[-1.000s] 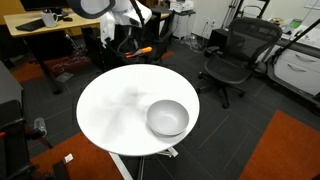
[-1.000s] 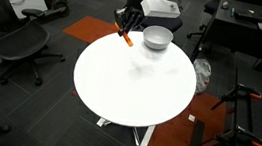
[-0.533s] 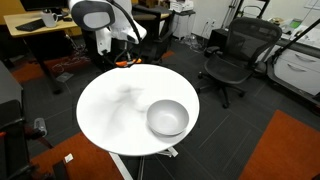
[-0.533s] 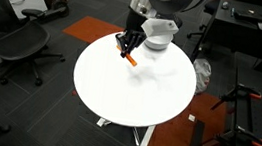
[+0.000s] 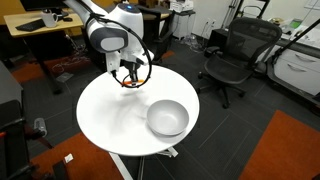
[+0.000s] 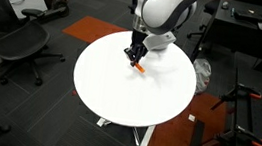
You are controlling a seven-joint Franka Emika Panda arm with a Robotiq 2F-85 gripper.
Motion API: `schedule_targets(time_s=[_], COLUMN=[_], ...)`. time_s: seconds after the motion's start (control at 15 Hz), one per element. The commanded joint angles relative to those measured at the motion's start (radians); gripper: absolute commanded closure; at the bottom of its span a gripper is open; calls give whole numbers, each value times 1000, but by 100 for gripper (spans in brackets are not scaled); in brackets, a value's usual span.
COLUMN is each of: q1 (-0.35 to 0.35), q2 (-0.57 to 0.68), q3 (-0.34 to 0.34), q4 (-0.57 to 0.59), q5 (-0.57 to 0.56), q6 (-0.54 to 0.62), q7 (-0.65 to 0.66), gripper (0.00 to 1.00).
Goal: Remove the maker from the bowl and put it on the table
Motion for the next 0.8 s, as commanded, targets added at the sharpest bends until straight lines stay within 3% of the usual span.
schedule_targets(time_s=[0.0, 0.27, 0.33, 0.47, 0.73], q1=[12, 12, 12, 15, 30], q2=[51, 79, 81, 84, 13], q3=[-18, -18, -17, -19, -15], q4=[73, 102, 106, 110, 51], q5=[-25, -23, -22, -26, -42], q6=[-77, -88, -84, -82, -42], q7=[38, 36, 37, 34, 18], gripper=[95, 95, 56, 48, 18])
